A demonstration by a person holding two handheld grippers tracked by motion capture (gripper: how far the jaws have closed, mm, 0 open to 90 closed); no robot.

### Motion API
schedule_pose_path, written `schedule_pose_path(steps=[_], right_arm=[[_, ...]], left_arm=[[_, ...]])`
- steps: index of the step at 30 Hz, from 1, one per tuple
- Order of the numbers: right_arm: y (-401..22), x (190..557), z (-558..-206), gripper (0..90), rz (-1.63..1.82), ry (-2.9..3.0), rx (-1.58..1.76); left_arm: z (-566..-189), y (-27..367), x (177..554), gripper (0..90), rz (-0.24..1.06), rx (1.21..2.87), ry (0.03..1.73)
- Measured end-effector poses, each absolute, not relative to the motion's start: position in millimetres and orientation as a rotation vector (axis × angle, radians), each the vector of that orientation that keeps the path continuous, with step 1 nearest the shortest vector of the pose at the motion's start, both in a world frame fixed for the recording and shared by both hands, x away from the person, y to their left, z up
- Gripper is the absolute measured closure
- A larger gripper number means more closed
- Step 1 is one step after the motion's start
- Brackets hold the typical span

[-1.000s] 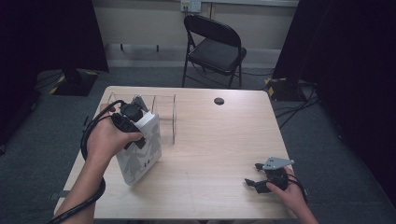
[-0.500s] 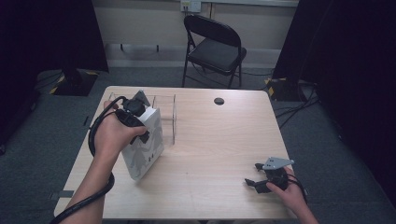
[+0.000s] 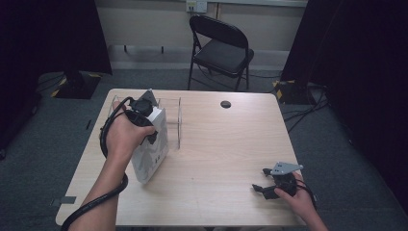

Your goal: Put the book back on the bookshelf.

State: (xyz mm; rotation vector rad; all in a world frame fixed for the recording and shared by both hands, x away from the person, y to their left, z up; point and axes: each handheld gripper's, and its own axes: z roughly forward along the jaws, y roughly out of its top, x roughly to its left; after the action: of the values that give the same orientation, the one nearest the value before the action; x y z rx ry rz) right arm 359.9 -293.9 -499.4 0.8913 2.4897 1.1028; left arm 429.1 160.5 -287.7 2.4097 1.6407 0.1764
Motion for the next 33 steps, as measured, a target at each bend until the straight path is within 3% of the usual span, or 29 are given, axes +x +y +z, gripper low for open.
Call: schedule_pose_path(steps=[33], right_arm=[[-293.8, 359.9, -499.4, 19.3, 1.102, 2.489, 0.892]], left_arm=[[-282.8, 148.9, 449.0, 53.5, 0.193, 2.278, 1.795]])
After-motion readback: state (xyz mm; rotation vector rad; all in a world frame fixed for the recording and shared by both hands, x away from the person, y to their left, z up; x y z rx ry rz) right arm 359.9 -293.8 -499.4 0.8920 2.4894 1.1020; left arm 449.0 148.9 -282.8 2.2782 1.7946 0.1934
